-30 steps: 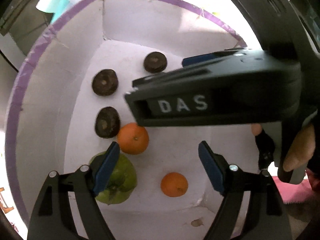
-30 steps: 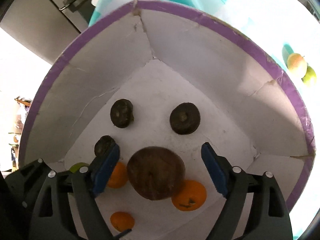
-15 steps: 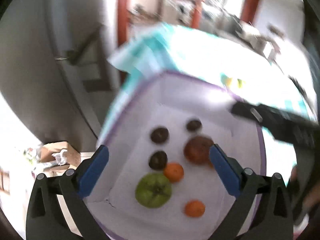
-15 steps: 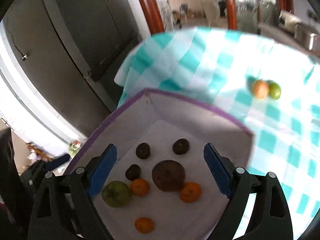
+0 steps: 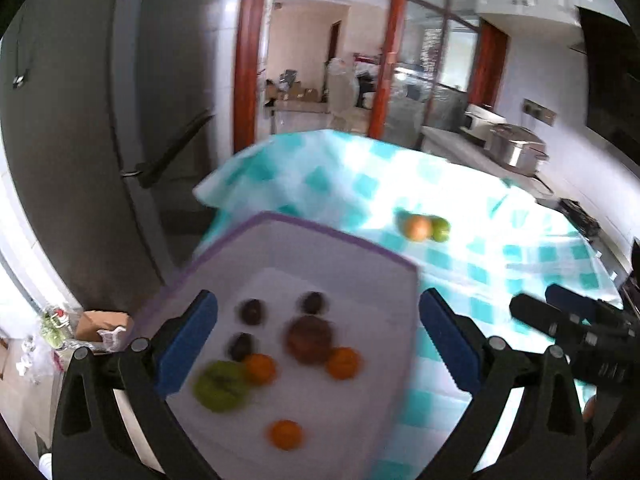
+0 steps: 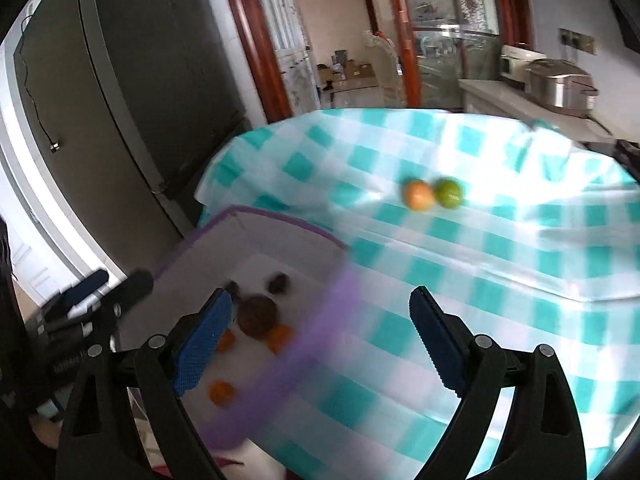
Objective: Organize fruits
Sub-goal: 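Move both open tools back over the pear and green apple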
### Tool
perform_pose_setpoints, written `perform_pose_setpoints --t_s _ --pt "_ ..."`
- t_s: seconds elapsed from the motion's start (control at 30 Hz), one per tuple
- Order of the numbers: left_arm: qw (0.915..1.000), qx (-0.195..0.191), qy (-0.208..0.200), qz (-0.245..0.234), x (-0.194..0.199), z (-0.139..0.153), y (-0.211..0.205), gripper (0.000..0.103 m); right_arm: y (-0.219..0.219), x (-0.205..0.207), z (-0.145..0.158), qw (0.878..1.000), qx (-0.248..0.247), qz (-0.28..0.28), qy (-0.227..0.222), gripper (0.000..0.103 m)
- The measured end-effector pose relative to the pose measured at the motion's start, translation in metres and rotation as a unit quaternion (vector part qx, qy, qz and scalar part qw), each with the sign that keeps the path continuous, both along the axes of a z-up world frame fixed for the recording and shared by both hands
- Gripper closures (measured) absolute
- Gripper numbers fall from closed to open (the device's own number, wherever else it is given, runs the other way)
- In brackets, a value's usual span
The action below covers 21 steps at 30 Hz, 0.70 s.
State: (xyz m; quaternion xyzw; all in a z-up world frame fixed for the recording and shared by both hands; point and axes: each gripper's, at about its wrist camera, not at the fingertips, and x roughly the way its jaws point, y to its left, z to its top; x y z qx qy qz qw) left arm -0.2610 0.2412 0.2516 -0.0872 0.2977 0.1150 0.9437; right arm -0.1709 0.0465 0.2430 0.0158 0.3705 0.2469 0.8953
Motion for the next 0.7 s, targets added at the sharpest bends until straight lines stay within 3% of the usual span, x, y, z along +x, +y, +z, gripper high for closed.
perform_pose_setpoints --t_s 0.13,0.23,0.47,0.7 --pt "0.9982 0.001 0.006 -0.060 -0.001 0.001 -0.088 0.002 -0.082 -0.019 0.001 1.000 -0.007 -0.029 0.002 0.015" --pt "0.9925 0.008 0.044 -0.114 0.003 -0.014 -0.156 0.002 -0.147 -0.031 -0.001 0.998 0.001 -0.056 -0.003 0.015" --pt "0.9767 0.011 0.131 -0.170 0.002 -0.063 -0.274 0.002 -0.279 -0.052 -0.036 0.992 0.008 -0.123 0.034 0.015" --pt "0.9612 0.054 0.161 -0.217 0.013 -0.082 -0.333 0.002 -0.319 -0.050 -0.062 0.989 0.031 -0.132 0.057 0.015"
